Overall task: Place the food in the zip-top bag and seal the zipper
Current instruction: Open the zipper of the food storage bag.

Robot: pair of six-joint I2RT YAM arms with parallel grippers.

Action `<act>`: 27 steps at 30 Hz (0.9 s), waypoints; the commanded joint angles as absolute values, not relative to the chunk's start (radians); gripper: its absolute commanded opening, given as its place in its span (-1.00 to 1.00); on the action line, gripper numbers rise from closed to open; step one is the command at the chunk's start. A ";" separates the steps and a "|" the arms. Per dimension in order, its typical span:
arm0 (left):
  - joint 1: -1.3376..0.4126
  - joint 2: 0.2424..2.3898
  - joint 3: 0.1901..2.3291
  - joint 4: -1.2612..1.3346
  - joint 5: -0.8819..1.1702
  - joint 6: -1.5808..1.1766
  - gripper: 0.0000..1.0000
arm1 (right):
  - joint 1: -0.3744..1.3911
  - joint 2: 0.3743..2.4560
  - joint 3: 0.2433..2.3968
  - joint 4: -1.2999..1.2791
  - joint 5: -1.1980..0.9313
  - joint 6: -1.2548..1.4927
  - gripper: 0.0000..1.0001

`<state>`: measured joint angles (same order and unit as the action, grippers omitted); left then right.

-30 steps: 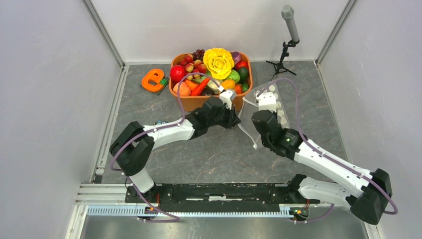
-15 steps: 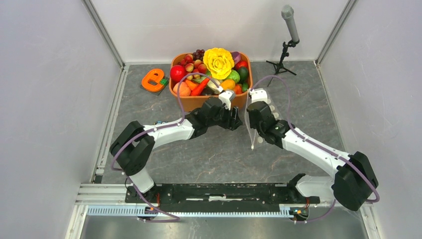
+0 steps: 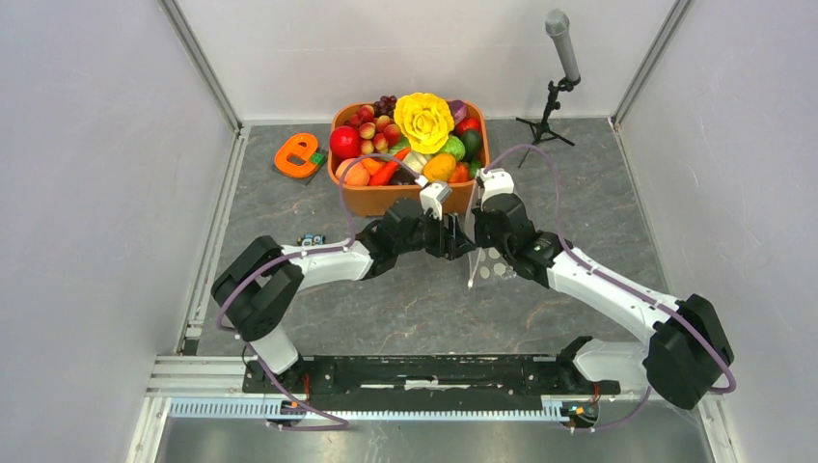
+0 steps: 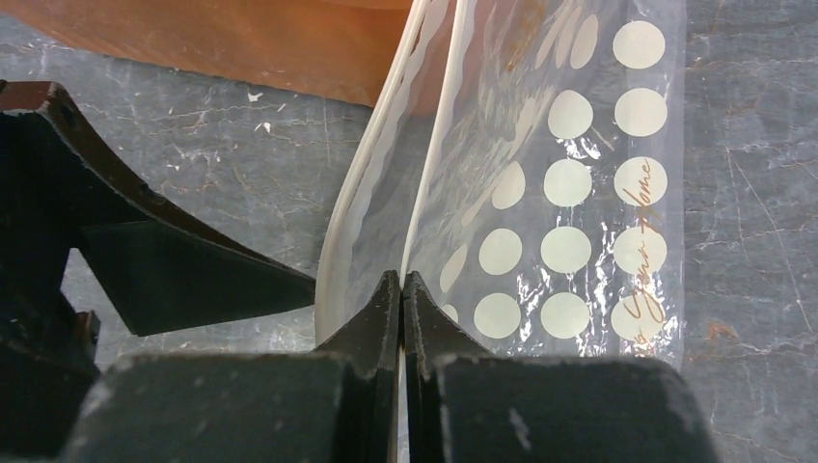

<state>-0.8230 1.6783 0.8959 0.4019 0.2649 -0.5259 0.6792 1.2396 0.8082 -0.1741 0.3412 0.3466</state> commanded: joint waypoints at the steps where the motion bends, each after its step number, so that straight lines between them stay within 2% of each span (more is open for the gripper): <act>1: -0.820 1.700 0.912 0.462 0.218 -0.582 0.24 | 0.675 1.200 0.809 -0.131 0.308 0.366 -1.00; 6: -0.820 1.700 0.936 0.385 0.149 -0.544 -0.14 | 0.675 1.184 0.809 -0.162 0.329 0.363 -1.00; 9: -0.821 1.698 0.930 0.368 0.132 -0.531 -0.26 | 0.675 1.167 0.806 -0.181 0.346 0.363 -1.00; 11: -0.819 1.697 0.925 0.376 0.144 -0.531 -0.43 | 0.675 1.154 0.798 -0.176 0.341 0.363 -1.00; 14: -0.820 1.699 0.929 0.411 0.200 -0.531 -0.88 | 0.675 1.159 0.798 -0.185 0.325 0.362 -0.90; 15: -0.820 1.701 0.937 0.413 0.220 -0.532 -0.95 | 0.675 1.161 0.793 -0.187 0.323 0.363 -0.87; 19: -0.820 1.699 0.962 0.411 0.265 -0.537 -0.96 | 0.675 1.167 0.767 -0.188 0.332 0.381 -0.73; 23: -0.821 1.685 0.966 0.393 0.262 -0.547 -0.96 | 0.675 1.158 0.738 -0.172 0.357 0.396 -0.20; 27: -0.819 1.677 0.971 0.380 0.261 -0.549 -0.96 | 0.674 1.159 0.729 -0.152 0.342 0.405 -0.16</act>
